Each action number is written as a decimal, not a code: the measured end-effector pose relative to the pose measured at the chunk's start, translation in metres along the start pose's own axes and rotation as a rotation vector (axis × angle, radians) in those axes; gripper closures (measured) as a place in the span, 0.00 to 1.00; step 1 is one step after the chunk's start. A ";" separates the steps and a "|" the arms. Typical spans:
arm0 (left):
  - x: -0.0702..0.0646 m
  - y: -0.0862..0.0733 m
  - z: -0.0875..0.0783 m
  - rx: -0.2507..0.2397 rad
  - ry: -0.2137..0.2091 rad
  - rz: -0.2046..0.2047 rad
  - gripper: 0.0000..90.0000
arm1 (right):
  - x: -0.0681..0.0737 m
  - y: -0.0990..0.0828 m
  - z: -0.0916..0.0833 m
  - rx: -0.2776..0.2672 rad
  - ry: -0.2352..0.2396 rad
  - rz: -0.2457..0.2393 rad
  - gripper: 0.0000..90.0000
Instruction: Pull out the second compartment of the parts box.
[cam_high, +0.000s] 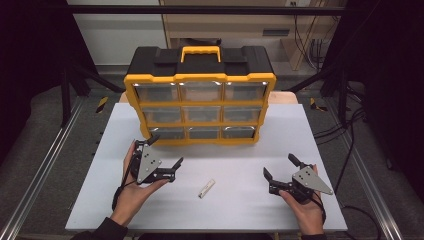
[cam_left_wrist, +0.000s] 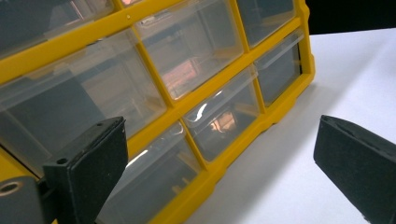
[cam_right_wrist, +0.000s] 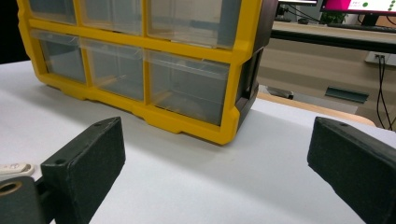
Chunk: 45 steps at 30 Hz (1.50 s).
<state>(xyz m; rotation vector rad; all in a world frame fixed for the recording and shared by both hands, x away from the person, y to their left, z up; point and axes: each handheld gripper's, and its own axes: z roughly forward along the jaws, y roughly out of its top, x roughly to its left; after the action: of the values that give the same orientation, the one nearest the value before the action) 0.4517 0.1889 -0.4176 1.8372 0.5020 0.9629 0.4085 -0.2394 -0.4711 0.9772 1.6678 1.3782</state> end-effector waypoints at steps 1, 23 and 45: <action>0.000 0.001 0.001 0.006 0.006 0.010 0.03 | 0.001 0.000 0.000 0.002 0.000 -0.004 0.05; 0.002 0.035 0.026 0.011 0.030 0.106 0.03 | 0.002 0.001 0.001 0.013 -0.014 -0.024 0.05; 0.010 0.050 0.031 0.028 0.061 0.196 0.05 | 0.001 0.002 -0.001 0.014 -0.027 -0.033 0.05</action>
<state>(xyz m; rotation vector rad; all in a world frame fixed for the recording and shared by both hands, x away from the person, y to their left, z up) 0.4788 0.1560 -0.3760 1.9126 0.3786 1.1513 0.4072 -0.2384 -0.4686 0.9675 1.6684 1.3282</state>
